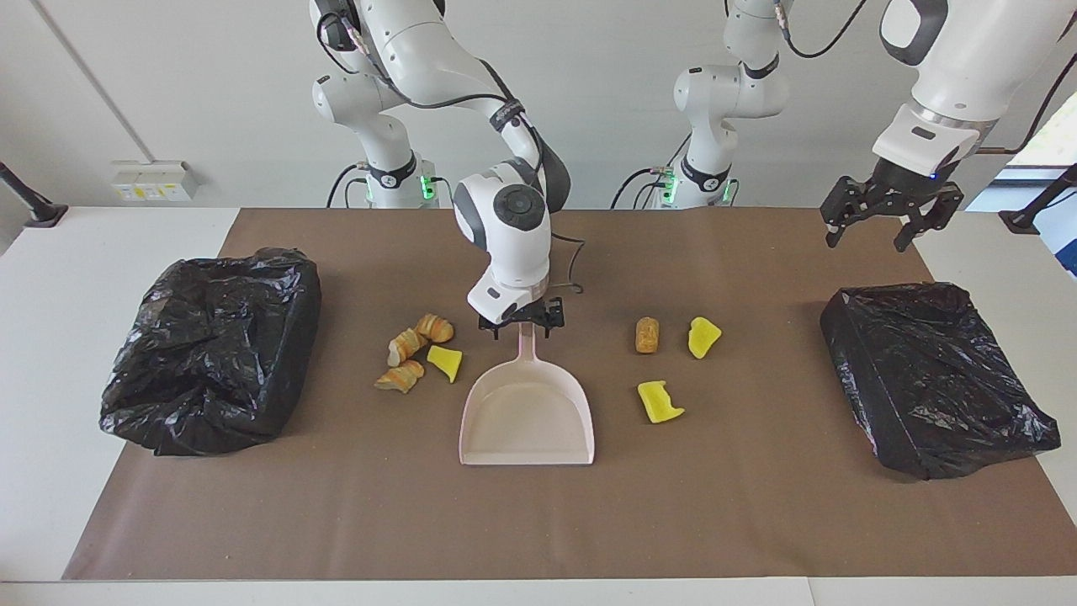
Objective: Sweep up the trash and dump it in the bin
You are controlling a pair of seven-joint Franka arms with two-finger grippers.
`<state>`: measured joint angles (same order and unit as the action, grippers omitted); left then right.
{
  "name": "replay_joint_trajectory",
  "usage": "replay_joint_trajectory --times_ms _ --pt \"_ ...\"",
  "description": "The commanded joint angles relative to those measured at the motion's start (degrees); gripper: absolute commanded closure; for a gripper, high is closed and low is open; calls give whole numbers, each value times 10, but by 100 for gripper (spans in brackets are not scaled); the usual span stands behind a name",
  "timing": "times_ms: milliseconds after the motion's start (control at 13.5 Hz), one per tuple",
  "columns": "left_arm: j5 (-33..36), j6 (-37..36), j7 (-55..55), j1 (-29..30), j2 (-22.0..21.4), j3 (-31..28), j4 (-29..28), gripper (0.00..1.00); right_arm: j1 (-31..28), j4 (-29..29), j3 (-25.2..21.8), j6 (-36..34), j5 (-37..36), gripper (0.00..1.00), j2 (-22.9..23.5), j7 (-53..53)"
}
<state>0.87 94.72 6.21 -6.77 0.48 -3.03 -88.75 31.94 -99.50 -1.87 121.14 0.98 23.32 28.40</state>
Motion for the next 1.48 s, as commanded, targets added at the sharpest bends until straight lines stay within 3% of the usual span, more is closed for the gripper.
replay_joint_trajectory --times_ms 0,296,369,591,665,739,887,960,1256,1404 --pt "4 -13 -5 3 -5 3 4 0 -2 -15 1 9 4 0 -13 -9" --pt "3 -14 -6 -8 -7 11 2 0 -9 -9 1 7 5 0 -14 -15" --pt "3 -7 -7 -10 -9 11 0 0 -9 -9 1 7 5 11 -14 -18" --pt "-7 6 -8 -36 -15 13 -22 0 -9 -9 1 -7 24 63 -15 -24" --pt "-8 8 -17 -50 -16 14 -29 0 -9 -7 1 -10 48 87 -15 -25" --pt "-8 12 -32 -60 -18 13 -41 0 -9 -3 1 -12 55 100 -14 -26" --pt "-8 27 -58 -90 -28 14 -73 0 -15 13 -2 -28 45 100 -14 -56" --pt "-10 44 -70 -103 -38 14 -103 0 -29 18 -2 -43 46 100 -19 -120" --pt "-19 140 -136 -180 -115 14 -274 0 -68 20 -7 -54 40 100 -39 -259" --pt "-19 160 -199 -230 -128 14 -321 0 -92 20 -8 -54 37 100 -43 -371"
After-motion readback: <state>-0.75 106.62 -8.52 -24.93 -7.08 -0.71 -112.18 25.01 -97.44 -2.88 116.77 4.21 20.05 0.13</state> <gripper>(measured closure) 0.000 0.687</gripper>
